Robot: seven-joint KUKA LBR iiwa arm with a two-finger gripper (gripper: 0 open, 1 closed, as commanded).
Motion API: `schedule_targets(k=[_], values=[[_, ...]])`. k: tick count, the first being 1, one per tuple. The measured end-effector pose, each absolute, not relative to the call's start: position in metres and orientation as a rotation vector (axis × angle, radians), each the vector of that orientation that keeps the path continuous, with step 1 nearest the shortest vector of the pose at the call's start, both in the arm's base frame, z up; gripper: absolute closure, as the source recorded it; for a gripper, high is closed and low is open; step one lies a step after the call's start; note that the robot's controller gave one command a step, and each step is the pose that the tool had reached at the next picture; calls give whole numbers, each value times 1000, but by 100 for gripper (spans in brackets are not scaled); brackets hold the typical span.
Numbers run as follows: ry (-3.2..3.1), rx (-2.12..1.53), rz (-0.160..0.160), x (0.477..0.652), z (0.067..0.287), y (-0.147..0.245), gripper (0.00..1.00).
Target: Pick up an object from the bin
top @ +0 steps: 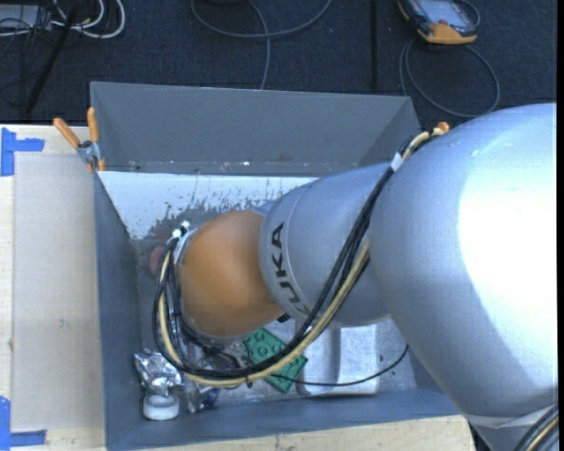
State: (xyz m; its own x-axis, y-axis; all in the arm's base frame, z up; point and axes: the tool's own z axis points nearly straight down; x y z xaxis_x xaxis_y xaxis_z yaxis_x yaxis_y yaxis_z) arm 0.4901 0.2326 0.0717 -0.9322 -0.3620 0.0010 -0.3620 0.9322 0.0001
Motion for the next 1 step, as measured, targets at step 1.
schedule_targets(k=[1], values=[[-3087,572,-1,490,73,232,100]])
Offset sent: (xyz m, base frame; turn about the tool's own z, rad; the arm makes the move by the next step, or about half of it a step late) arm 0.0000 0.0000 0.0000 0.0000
